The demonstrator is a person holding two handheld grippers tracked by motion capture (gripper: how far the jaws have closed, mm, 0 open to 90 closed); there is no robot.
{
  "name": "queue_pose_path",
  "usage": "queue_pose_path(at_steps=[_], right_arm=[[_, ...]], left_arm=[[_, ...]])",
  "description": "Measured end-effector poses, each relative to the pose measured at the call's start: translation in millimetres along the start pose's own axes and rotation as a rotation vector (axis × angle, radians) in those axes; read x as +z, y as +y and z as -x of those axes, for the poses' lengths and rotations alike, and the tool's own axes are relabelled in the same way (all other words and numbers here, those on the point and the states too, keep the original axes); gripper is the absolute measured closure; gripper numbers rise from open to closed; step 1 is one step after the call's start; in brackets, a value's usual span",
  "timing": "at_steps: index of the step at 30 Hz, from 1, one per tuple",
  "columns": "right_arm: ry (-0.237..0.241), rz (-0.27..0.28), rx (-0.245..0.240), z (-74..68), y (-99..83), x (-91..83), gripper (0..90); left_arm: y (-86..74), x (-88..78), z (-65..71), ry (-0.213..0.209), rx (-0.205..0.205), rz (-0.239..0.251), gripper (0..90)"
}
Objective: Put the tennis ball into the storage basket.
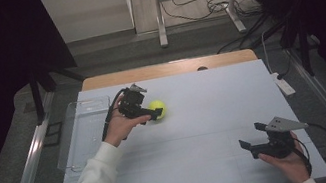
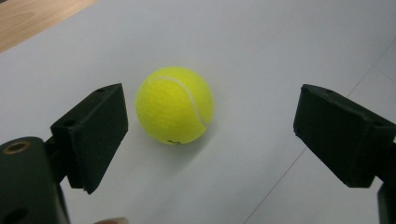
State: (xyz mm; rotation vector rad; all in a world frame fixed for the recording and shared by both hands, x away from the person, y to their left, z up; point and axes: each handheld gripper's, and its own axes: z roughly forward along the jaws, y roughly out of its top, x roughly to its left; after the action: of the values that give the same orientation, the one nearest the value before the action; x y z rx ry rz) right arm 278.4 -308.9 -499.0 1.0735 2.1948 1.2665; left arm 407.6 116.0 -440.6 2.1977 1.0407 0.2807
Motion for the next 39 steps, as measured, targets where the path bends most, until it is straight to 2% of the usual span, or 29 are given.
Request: queue_pose_path(at_steps=[18,27,39], right_arm=[[0.005,0.002,0.005,0.8,-0.4,-0.1,11.2],[0.004,0.003,0.007,1.2,-0.7,-0.3,11.2],[0.003,0.002,0.009,1.6,-0.9,-0.6,11.2]], left_arm=[[21.6,9.8,-7.6,0.015,0.002,-0.024,11.0],[29.0,15.3,-17.3,0.024,-0.019,-0.038,11.0],[33.7,20.0,-23.6,0.030,-0.034,-0.050,11.1]])
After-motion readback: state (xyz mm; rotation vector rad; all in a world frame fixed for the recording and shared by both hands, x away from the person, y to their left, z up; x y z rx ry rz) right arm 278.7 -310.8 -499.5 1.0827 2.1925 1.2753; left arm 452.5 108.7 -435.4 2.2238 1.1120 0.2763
